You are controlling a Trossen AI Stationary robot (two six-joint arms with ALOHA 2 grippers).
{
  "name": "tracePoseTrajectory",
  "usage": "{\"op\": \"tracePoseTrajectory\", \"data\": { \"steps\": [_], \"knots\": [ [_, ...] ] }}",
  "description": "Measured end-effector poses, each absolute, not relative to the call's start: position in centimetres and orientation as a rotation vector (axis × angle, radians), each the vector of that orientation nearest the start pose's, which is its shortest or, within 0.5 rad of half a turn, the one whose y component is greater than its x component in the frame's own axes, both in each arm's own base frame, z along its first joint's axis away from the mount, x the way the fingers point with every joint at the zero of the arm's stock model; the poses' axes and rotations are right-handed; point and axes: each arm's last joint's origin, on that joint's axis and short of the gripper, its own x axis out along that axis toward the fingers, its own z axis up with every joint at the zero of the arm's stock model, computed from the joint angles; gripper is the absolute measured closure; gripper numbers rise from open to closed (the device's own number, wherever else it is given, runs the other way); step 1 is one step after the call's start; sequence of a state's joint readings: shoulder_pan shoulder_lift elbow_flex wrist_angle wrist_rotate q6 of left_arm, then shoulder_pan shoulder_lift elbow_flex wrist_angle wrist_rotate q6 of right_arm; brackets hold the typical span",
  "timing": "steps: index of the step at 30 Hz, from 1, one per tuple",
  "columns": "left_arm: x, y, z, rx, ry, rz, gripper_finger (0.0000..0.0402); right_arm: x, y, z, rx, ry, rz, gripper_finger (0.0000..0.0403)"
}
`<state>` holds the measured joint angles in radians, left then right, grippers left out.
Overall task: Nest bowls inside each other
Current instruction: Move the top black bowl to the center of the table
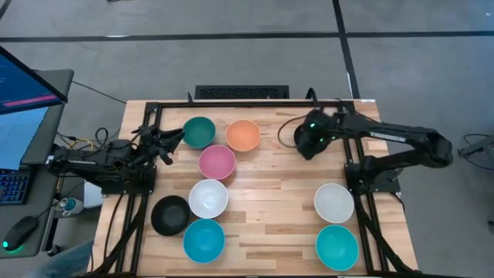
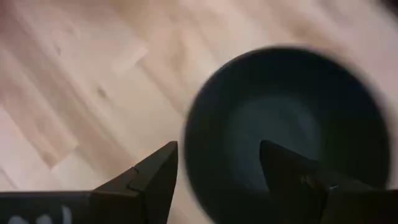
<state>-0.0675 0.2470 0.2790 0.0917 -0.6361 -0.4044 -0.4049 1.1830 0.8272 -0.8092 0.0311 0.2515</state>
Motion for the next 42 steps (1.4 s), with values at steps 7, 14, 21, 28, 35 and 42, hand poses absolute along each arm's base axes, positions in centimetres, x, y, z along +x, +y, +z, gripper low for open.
{"op": "tracePoseTrajectory", "data": {
  "steps": [7, 14, 21, 28, 35, 42],
  "knots": [
    [9.9, 1.1, 24.3, -0.456, -0.2, 0.542, 0.0285, 22.4, -7.0, 24.4, 0.506, 1.063, -0.518, 0.0152],
    [9.9, 1.0, 24.2, -0.481, -0.199, 0.54, 0.0285, 23.7, -5.7, 23.1, 0.554, 1.137, -0.589, 0.0152],
    [9.9, 1.0, 24.2, -0.517, -0.202, 0.509, 0.0285, 24.5, -5.2, 21.4, 0.512, 1.199, -0.706, 0.0152],
    [9.9, 1.0, 24.2, -0.534, -0.205, 0.509, 0.0285, 24.8, -5.6, 20.0, 0.462, 1.265, -0.784, 0.0152],
    [9.9, 1.0, 24.2, -0.547, -0.208, 0.508, 0.0285, 24.8, -6.1, 18.9, 0.434, 1.331, -0.829, 0.0152],
    [9.9, 1.0, 24.2, -0.548, -0.208, 0.508, 0.0285, 25.3, -5.8, 17.8, 0.418, 1.377, -0.818, 0.0157]
  ]
}}
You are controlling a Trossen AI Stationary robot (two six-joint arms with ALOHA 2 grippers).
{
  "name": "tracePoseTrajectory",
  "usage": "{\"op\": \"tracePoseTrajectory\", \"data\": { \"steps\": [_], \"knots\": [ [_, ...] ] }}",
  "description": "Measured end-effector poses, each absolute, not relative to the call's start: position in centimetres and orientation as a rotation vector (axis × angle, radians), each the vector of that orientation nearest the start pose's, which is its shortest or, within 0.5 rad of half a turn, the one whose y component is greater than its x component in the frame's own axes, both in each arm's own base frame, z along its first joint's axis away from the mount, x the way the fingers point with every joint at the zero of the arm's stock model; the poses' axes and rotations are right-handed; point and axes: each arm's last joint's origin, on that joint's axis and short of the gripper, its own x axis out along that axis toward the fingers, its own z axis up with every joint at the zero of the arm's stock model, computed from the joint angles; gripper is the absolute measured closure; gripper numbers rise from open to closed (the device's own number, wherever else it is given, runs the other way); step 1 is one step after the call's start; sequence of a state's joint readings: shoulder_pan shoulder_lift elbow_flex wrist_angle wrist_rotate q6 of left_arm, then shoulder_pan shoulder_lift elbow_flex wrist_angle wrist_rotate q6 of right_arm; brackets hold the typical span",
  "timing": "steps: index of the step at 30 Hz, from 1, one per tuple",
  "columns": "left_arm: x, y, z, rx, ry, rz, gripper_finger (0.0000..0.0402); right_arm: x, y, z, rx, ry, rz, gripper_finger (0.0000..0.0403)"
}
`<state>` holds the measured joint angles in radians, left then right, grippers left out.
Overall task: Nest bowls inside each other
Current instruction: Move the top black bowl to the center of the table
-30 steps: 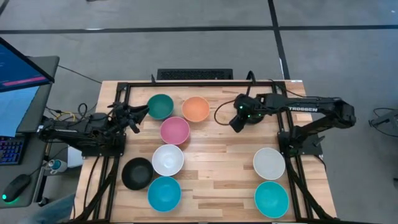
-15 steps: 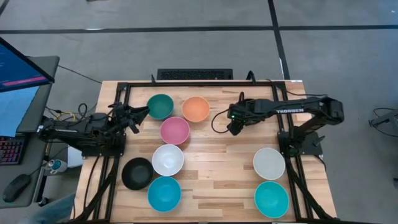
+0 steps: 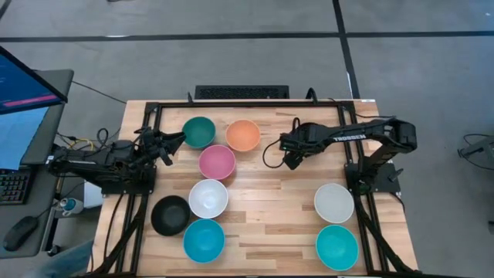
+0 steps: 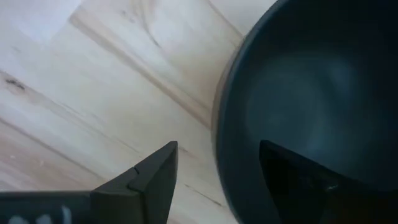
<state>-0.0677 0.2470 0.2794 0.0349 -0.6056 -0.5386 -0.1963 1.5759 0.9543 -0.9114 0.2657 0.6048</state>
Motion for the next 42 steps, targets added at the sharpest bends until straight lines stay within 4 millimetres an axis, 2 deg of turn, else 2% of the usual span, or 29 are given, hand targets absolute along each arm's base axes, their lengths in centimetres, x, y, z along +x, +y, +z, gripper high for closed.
{"op": "tracePoseTrajectory", "data": {
  "steps": [5, 12, 16, 23, 27, 30, 36, 40, 42],
  "knots": [
    [9.9, 1.0, 24.2, -0.545, -0.204, 0.509, 0.0285, 25.3, -5.8, 17.7, 0.421, 1.38, -0.82, 0.0204],
    [9.9, 1.0, 24.0, -0.522, -0.178, 0.517, 0.0285, 25.2, -6.0, 17.7, 0.439, 1.381, -0.82, 0.0337],
    [9.9, 1.0, 24.0, -0.521, -0.177, 0.517, 0.0285, 25.2, -6.0, 17.7, 0.455, 1.386, -0.81, 0.0388],
    [9.9, 1.0, 24.0, -0.521, -0.178, 0.518, 0.0285, 25.3, -5.6, 17.7, 0.501, 1.391, -0.779, 0.0368],
    [9.9, 1.0, 24.0, -0.52, -0.184, 0.542, 0.0285, 25.8, -4.8, 18.1, 0.507, 1.39, -0.718, 0.0388],
    [9.8, 1.1, 24.0, -0.533, -0.198, 0.576, 0.0285, 27.1, -3.6, 19.2, 0.497, 1.358, -0.596, 0.039],
    [10.1, 1.1, 23.6, -0.528, -0.162, 0.579, 0.0285, 30.2, -0.3, 22.0, 0.407, 1.253, -0.361, 0.035],
    [10.5, 1.1, 23.3, -0.516, -0.125, 0.587, 0.0285, 32.1, 1.6, 22.3, 0.337, 1.296, -0.254, 0.0358],
    [10.8, 1.0, 23.2, -0.517, -0.111, 0.579, 0.0285, 33.1, 2.5, 21.7, 0.306, 1.339, -0.215, 0.0368]
  ]
}}
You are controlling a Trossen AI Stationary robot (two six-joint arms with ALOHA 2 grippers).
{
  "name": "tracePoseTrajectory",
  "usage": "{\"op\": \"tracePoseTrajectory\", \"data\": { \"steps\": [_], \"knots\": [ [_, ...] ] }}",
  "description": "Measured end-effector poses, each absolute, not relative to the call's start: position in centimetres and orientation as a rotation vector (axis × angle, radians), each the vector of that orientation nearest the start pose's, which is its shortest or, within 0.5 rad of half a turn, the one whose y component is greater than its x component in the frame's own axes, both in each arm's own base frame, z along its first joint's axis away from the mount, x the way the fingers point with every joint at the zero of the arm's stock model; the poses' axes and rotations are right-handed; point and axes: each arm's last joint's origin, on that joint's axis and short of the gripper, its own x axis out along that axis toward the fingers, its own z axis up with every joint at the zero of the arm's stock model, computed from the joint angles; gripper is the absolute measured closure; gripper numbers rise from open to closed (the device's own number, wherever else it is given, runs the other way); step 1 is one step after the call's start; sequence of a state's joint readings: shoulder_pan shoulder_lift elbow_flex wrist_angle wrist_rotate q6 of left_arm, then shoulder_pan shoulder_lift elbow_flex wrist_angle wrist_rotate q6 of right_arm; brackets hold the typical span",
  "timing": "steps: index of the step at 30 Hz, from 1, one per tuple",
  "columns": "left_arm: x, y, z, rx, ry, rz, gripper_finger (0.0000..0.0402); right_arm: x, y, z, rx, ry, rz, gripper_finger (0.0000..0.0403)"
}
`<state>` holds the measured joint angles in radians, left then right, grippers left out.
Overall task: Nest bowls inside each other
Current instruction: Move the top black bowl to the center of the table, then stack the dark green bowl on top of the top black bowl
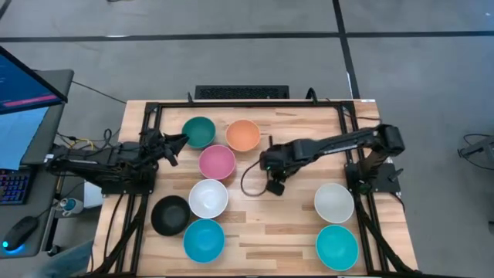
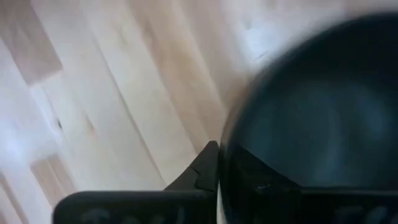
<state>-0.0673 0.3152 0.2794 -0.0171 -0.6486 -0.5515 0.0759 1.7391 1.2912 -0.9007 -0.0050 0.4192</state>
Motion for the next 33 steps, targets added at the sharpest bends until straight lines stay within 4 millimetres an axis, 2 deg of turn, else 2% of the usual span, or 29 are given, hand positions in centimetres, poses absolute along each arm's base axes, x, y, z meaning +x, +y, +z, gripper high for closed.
{"op": "tracePoseTrajectory", "data": {
  "steps": [5, 11, 14, 19, 23, 27, 30, 33],
  "knots": [
    [11.2, 0.9, 22.9, -0.513, -0.072, 0.547, 0.0285, 36.4, 6.2, 20.5, 0.274, 1.37, -0.134, 0.0387],
    [11.4, 0.7, 22.8, -0.516, -0.04, 0.475, 0.0285, 40.3, 10.1, 20.0, 0.238, 1.396, -0.096, 0.0372],
    [11.4, 0.6, 22.7, -0.515, -0.015, 0.444, 0.0285, 41.6, 11.0, 19.8, 0.187, 1.439, -0.13, 0.0368],
    [11.5, 0.5, 22.4, -0.514, 0.021, 0.401, 0.0285, 42.7, 10.9, 20.5, 0.143, 1.479, -0.193, 0.0355],
    [11.5, 0.4, 22.4, -0.513, 0.028, 0.381, 0.0285, 42.9, 10.9, 21.3, 0.146, 1.452, -0.208, 0.0315],
    [11.5, 0.4, 22.4, -0.502, 0.032, 0.377, 0.0285, 43.1, 11.0, 22.2, 0.187, 1.416, -0.227, 0.0253],
    [11.5, 0.4, 22.4, -0.497, 0.039, 0.373, 0.0285, 43.4, 11.0, 23.6, 0.199, 1.369, -0.224, 0.02],
    [11.6, 0.3, 22.3, -0.506, 0.055, 0.336, 0.0285, 43.9, 10.7, 26.1, 0.173, 1.271, -0.26, 0.0157]
  ]
}}
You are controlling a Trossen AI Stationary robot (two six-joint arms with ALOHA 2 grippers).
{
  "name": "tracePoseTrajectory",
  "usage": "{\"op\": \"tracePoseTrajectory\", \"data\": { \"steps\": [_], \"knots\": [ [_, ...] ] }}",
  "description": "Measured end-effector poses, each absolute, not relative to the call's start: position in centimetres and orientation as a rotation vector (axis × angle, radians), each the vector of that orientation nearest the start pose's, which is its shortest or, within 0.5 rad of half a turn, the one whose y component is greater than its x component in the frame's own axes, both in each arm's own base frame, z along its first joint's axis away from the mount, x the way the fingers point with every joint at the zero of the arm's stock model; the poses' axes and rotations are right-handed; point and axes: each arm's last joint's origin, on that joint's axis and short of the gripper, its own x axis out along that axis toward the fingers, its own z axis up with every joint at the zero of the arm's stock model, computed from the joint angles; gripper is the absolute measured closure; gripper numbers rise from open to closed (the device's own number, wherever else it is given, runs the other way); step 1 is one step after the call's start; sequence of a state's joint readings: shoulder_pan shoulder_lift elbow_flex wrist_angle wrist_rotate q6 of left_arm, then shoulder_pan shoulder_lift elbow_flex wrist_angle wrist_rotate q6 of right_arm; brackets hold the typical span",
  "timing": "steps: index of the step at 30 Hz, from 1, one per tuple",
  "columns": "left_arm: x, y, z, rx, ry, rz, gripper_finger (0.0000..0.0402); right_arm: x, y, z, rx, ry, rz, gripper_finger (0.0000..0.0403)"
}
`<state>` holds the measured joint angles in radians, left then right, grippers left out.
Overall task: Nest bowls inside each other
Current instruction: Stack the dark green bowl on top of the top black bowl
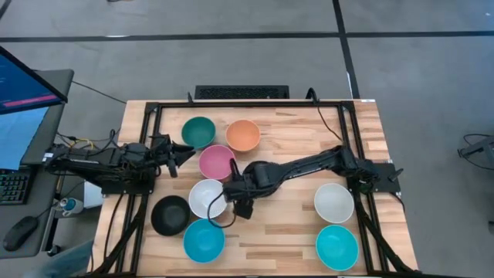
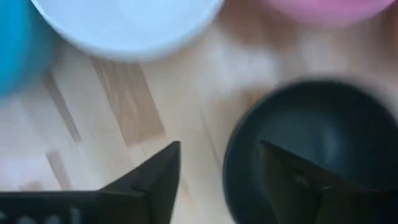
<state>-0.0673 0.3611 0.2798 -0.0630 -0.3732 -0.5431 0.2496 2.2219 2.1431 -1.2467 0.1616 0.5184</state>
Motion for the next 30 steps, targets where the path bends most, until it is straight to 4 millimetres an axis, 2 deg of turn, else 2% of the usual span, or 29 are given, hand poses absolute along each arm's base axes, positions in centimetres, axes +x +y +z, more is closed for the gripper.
{"op": "tracePoseTrajectory", "data": {
  "steps": [2, 5, 8, 11, 15, 20, 23, 26, 30],
  "knots": [
    [11.9, 0.1, 22.1, -0.508, 0.088, 0.29, 0.0285, 44.2, 9.9, 28.2, 0.157, 1.195, -0.305, 0.0142],
    [12.5, -0.2, 21.8, -0.514, 0.143, 0.209, 0.0285, 44.6, 7.0, 30.5, 0.164, 1.13, -0.37, 0.0138],
    [13.1, -0.5, 21.5, -0.519, 0.204, 0.133, 0.0285, 44.8, 3.3, 30.6, 0.188, 1.146, -0.44, 0.0138],
    [13.7, -0.6, 21.9, -0.486, 0.324, 0.132, 0.0285, 44.5, -0.6, 30.3, 0.223, 1.192, -0.523, 0.0138],
    [14.1, -0.2, 23.9, -0.244, 0.53, 0.155, 0.0285, 43.9, -4.5, 30.2, 0.226, 1.239, -0.595, 0.0138],
    [15.1, 1.3, 27.0, 0.036, 0.724, 0.265, 0.0285, 43.4, -7.2, 30.2, 0.173, 1.276, -0.582, 0.0138],
    [16.0, 2.4, 27.7, 0.148, 0.833, 0.304, 0.0285, 43.4, -8.9, 30.2, 0.135, 1.264, -0.555, 0.0138],
    [17.0, 3.6, 27.1, 0.211, 0.958, 0.239, 0.0285, 43.4, -10.5, 30.6, 0.139, 1.229, -0.5, 0.0138],
    [17.6, 5.6, 25.0, 0.176, 1.161, 0.175, 0.0285, 42.8, -12.0, 32.8, 0.171, 1.113, -0.412, 0.0138]
  ]
}}
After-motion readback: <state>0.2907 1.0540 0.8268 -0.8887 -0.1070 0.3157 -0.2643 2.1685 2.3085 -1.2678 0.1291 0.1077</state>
